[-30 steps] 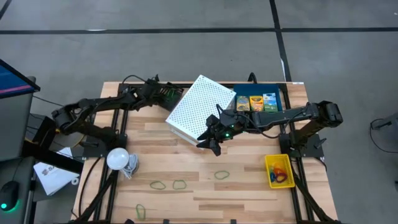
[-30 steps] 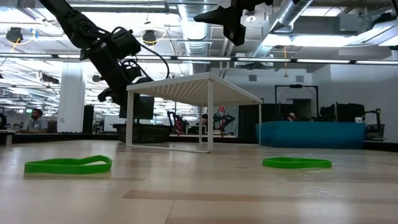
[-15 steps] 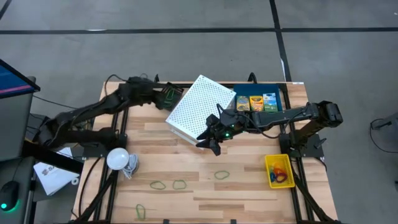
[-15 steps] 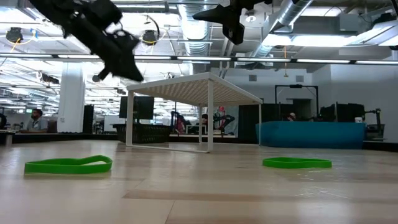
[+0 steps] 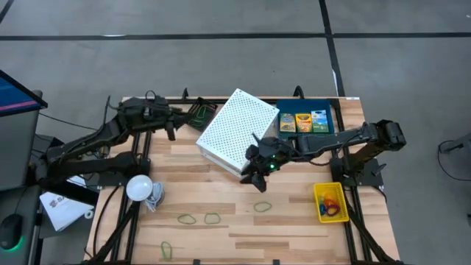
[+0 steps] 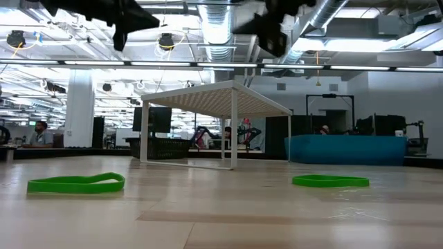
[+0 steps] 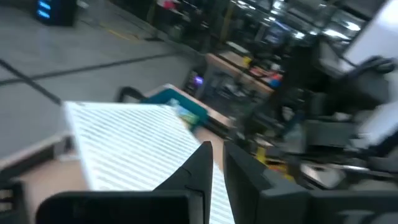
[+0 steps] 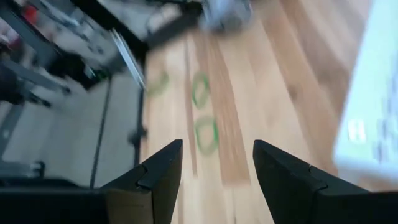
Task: Pick & Place Office Desk Supplies
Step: Put the green rubber band into the black bin
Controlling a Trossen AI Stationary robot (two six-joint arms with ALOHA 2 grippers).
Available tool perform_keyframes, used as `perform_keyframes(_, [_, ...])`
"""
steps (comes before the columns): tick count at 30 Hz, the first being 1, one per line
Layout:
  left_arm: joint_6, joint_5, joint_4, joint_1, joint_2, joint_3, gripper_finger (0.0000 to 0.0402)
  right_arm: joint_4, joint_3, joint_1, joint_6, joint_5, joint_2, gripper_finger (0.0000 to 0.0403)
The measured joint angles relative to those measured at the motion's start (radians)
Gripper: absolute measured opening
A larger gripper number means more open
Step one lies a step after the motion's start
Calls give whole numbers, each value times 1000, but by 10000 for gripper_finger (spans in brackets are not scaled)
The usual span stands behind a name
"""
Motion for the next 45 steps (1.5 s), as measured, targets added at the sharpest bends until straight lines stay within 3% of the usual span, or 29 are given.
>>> perform_keyframes(5, [-40,-3,-4,-156,25,31,48,-177,0,42,18,1,0,193])
perform_keyframes(10, [-30,-79,-18,-353,105,129,65,-257,0,90,61,24,0,193])
perform_keyframes(13, [15,-115,-175,-464,172,220,70,-323,0,125,105,40,0,193])
perform_keyframes(18, [61,-225,-405,-580,250,304,69,-466,-23,228,171,181,0,193])
perform_keyframes(26, [57,-295,-410,-602,265,304,71,-381,-135,333,327,262,23,193])
perform_keyframes(37, [61,-324,-403,-600,263,304,67,-227,-162,327,377,261,158,191])
perform_keyframes(45, [54,-324,-392,-599,263,304,65,-213,-159,298,380,292,204,156])
